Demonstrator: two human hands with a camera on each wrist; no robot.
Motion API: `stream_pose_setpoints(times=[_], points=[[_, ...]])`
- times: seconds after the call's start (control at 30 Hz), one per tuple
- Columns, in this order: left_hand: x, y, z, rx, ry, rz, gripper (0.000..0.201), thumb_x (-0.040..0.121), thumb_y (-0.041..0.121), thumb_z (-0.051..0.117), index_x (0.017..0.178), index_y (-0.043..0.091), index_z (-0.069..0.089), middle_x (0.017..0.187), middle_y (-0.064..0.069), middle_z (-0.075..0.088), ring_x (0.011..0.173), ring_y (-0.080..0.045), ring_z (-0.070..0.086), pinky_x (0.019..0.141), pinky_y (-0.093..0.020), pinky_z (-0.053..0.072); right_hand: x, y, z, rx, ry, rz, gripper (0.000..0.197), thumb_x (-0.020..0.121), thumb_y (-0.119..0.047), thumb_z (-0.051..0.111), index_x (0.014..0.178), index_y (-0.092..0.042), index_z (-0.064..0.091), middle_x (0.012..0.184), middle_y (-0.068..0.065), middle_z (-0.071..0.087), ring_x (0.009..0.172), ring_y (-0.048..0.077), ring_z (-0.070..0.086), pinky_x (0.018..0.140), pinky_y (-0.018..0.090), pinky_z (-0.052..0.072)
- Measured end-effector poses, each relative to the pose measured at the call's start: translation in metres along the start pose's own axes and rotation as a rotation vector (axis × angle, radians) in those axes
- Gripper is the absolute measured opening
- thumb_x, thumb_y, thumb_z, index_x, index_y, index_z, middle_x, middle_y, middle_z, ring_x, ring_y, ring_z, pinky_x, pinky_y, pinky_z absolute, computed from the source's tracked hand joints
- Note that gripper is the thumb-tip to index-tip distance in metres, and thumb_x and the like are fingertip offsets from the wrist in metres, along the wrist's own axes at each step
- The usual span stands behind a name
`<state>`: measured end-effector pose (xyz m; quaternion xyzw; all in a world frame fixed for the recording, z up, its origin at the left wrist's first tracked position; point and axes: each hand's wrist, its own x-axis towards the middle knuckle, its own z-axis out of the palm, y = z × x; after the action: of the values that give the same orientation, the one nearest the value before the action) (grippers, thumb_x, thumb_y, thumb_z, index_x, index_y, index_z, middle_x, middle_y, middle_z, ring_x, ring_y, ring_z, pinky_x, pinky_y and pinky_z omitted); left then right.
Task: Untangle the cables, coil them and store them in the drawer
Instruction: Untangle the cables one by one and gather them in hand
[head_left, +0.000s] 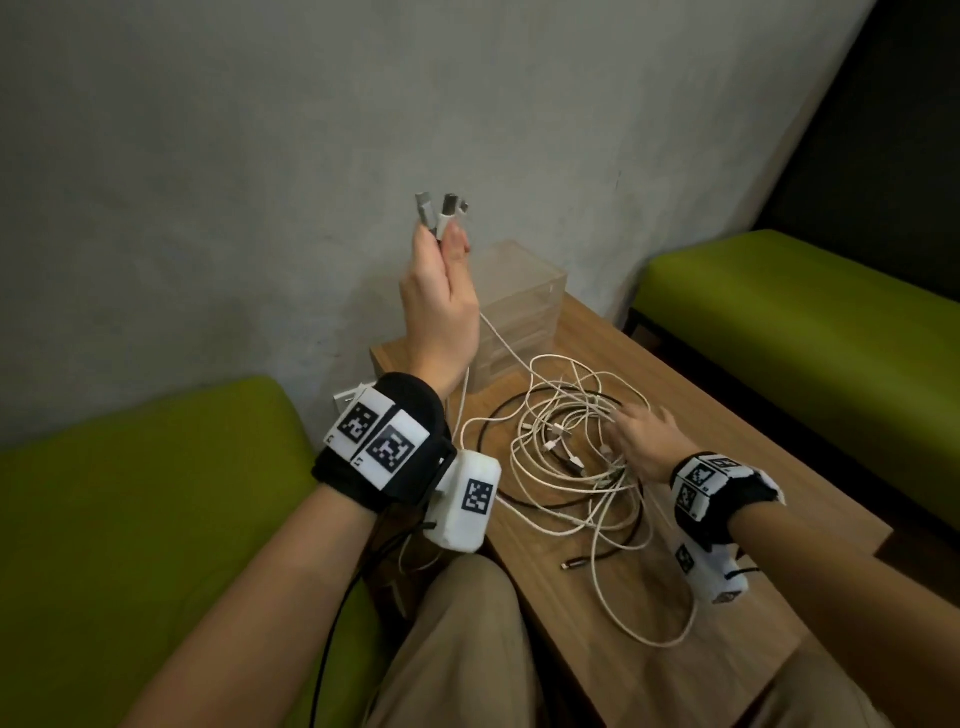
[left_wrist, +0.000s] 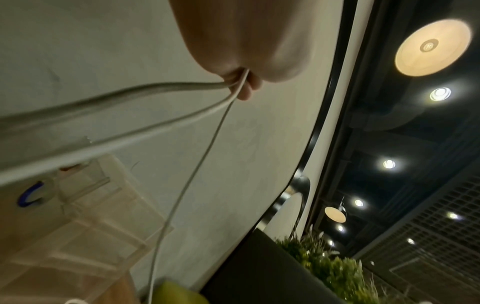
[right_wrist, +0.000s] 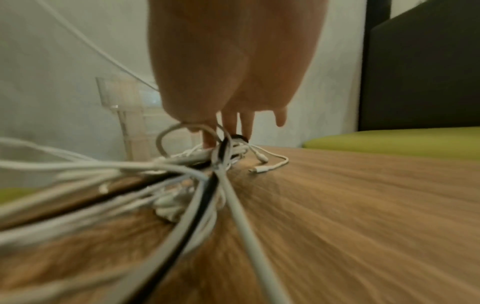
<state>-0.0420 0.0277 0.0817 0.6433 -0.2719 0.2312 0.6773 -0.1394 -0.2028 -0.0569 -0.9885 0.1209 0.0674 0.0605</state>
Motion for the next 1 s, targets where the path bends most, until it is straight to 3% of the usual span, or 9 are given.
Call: stream_pose_setpoints(times=[0.1, 0.17, 0.3, 0.43, 0.53, 0.67, 0.77, 0.87, 1.0], points=[[-0.015, -0.006, 0.008, 0.143, -0.260, -0.023, 0.020, 0.100, 0.020, 0.028, 0.086, 0.011, 0.040, 0.060, 0.009, 0.035, 0.045, -0.002, 0.031, 0.044, -0.014, 0.025, -0.004, -0.007, -0.016, 0.129, 0.281, -0.108, 0.030, 0.099, -0.023, 0.031, 0.098, -0.004, 0.054, 0.100, 0.012, 0.055, 0.098, 0.030, 0.052, 0.089, 0.039, 0.038], [-0.033, -0.012, 0.018, 0.205, -0.457, -0.063, 0.023, 0.100, 0.019, 0.027, 0.089, 0.007, 0.043, 0.062, 0.004, 0.040, 0.045, -0.003, 0.035, 0.043, -0.016, 0.030, -0.005, -0.014, -0.026, 0.220, 0.301, -0.141, 0.028, 0.099, -0.024, 0.031, 0.092, -0.005, 0.050, 0.088, 0.010, 0.057, 0.082, 0.029, 0.054, 0.074, 0.037, 0.041], [-0.071, -0.025, 0.041, 0.302, -0.735, -0.092, 0.027, 0.100, 0.018, 0.028, 0.101, -0.001, 0.046, 0.093, -0.016, 0.053, 0.080, -0.027, 0.051, 0.069, -0.031, 0.037, -0.006, -0.027, -0.040, 0.243, 0.399, -0.271, 0.020, 0.099, -0.023, 0.032, 0.086, -0.011, 0.042, 0.074, 0.003, 0.051, 0.063, 0.021, 0.046, 0.062, 0.030, 0.032], [-0.083, -0.031, 0.058, 0.300, -0.833, -0.035, 0.027, 0.099, 0.015, 0.032, 0.115, -0.003, 0.044, 0.112, -0.017, 0.049, 0.101, -0.026, 0.051, 0.087, -0.027, 0.036, -0.010, -0.034, -0.046, 0.328, 0.475, -0.416, 0.012, 0.093, -0.017, 0.032, 0.086, -0.018, 0.042, 0.079, -0.004, 0.050, 0.066, 0.013, 0.043, 0.061, 0.021, 0.026], [-0.083, -0.034, 0.062, 0.382, -0.811, -0.003, 0.022, 0.098, 0.016, 0.032, 0.097, -0.001, 0.045, 0.097, -0.018, 0.045, 0.081, -0.030, 0.050, 0.075, -0.039, 0.041, -0.010, -0.033, -0.044, 0.310, 0.477, -0.423, 0.019, 0.094, -0.018, 0.033, 0.088, -0.011, 0.049, 0.082, -0.004, 0.050, 0.069, 0.010, 0.043, 0.064, 0.020, 0.029], [-0.070, -0.032, 0.052, 0.350, -0.689, -0.036, 0.020, 0.099, 0.011, 0.030, 0.096, -0.001, 0.045, 0.092, -0.008, 0.037, 0.073, -0.013, 0.037, 0.069, -0.016, 0.027, -0.009, -0.026, -0.040, 0.382, 0.355, -0.348, 0.032, 0.099, -0.031, 0.027, 0.073, -0.018, 0.040, 0.064, 0.001, 0.046, 0.057, 0.017, 0.042, 0.057, 0.021, 0.031], [-0.047, -0.031, 0.036, 0.370, -0.523, -0.087, 0.024, 0.100, 0.016, 0.027, 0.099, 0.001, 0.046, 0.095, -0.004, 0.039, 0.079, -0.010, 0.039, 0.070, -0.016, 0.030, -0.010, -0.015, -0.029, 0.416, 0.238, -0.239, 0.034, 0.100, -0.024, 0.029, 0.068, -0.019, 0.040, 0.062, 0.000, 0.044, 0.057, 0.017, 0.042, 0.058, 0.016, 0.032], [-0.018, -0.025, 0.016, 0.344, -0.307, -0.073, 0.019, 0.099, 0.014, 0.029, 0.095, 0.003, 0.044, 0.090, -0.005, 0.039, 0.071, -0.004, 0.036, 0.068, -0.010, 0.033, -0.014, 0.001, -0.011, 0.326, 0.058, -0.078, 0.036, 0.100, -0.024, 0.031, 0.078, -0.004, 0.051, 0.076, 0.015, 0.056, 0.072, 0.028, 0.052, 0.067, 0.030, 0.036], [0.000, -0.015, 0.000, 0.315, -0.195, 0.034, 0.017, 0.099, 0.010, 0.031, 0.092, 0.002, 0.045, 0.081, 0.000, 0.038, 0.067, -0.005, 0.034, 0.067, -0.005, 0.032, -0.016, 0.001, -0.007, 0.291, 0.040, -0.048, 0.032, 0.100, -0.020, 0.035, 0.077, -0.006, 0.053, 0.077, 0.010, 0.053, 0.073, 0.022, 0.049, 0.065, 0.026, 0.031]])
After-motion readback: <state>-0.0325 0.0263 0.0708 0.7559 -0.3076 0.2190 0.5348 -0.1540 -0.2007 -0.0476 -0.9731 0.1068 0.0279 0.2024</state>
